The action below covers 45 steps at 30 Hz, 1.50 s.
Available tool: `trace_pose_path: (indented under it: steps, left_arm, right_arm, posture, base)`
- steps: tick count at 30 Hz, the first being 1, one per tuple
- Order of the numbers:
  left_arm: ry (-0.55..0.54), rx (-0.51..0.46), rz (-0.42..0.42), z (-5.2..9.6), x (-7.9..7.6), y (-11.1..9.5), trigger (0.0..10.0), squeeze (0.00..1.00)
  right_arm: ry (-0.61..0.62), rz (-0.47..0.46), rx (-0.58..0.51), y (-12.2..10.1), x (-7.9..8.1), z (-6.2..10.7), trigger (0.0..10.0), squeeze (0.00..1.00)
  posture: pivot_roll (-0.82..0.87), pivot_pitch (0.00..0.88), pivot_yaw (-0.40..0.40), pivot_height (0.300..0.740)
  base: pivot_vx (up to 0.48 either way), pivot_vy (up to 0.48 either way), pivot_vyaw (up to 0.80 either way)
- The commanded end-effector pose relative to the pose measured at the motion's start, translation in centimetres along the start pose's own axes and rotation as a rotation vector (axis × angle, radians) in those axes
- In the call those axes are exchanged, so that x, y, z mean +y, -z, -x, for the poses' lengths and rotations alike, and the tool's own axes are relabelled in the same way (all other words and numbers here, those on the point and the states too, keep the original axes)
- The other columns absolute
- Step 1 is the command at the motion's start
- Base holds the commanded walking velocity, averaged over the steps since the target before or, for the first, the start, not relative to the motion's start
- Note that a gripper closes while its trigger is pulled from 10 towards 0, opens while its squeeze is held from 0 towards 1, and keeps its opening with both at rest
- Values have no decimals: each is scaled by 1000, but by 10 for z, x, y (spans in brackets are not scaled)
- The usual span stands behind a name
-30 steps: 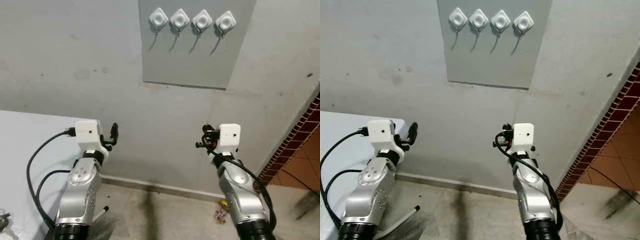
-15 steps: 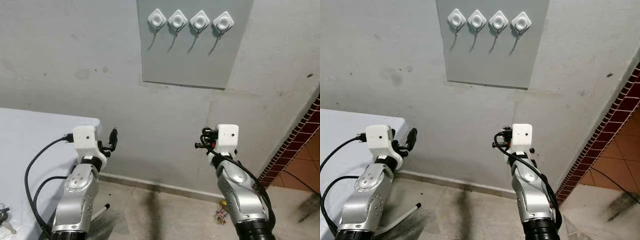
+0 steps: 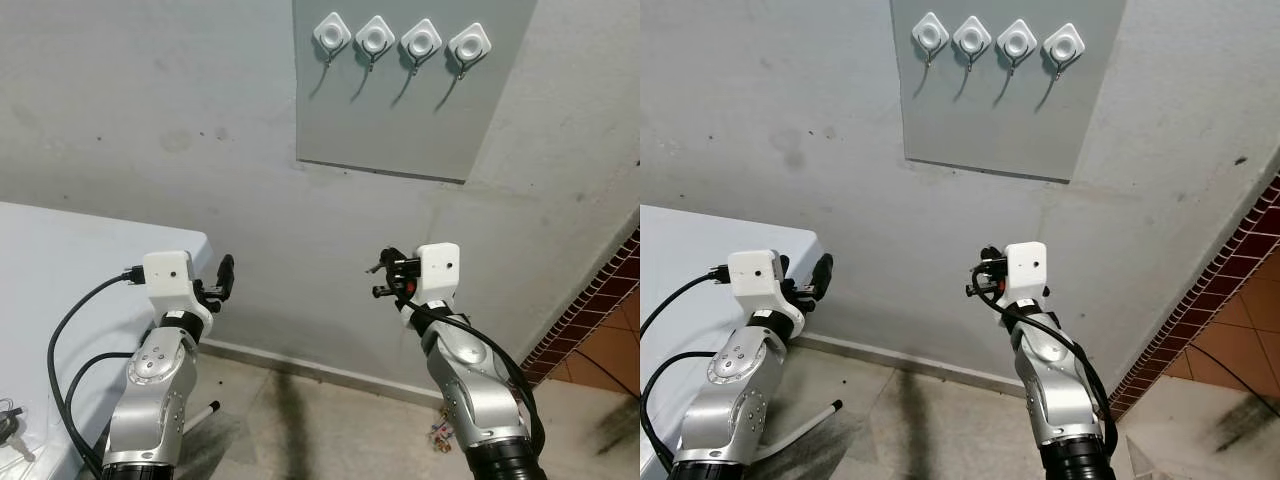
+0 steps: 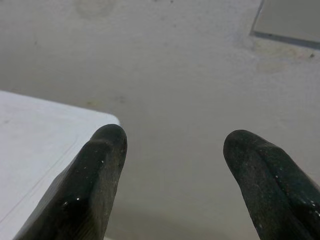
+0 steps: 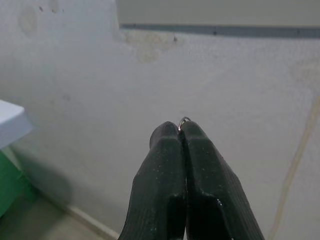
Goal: Hang keys on a hook
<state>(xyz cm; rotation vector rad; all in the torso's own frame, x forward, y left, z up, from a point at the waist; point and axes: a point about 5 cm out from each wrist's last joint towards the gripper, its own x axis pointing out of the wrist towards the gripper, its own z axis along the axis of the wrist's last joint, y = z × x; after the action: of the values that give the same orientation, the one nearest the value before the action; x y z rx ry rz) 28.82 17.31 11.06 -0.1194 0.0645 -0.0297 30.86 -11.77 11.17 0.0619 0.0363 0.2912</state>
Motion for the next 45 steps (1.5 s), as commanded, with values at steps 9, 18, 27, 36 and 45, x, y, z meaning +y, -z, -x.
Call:
trace_pose_path:
  steps: [9,18,27,36,45]
  left_arm:
    - [28,-23,-18,0,-3,-6,10000,0]
    - [33,-20,-17,1,-4,-6,10000,0]
    - [28,-20,-12,3,-5,-5,10000,0]
    - [20,-18,-12,4,-5,-4,10000,0]
    - [22,-26,1,5,-6,-7,10000,0]
  right_arm:
    - [-12,-3,-40,-7,1,2,10000,0]
    - [-14,-3,-37,-7,1,3,10000,0]
    - [-26,1,-34,-7,2,5,10000,0]
    - [-30,-1,-30,-6,2,5,10000,0]
    - [-45,0,-29,-7,4,5,10000,0]
  posture:
    - [-98,0,-9,728]
    - [-98,0,-9,728]
    - [-90,0,-18,728]
    - [-88,0,-20,728]
    - [-84,0,-23,728]
  base:
    - [333,0,0]
    - [352,0,0]
    - [351,0,0]
    - [351,0,0]
    - [218,0,0]
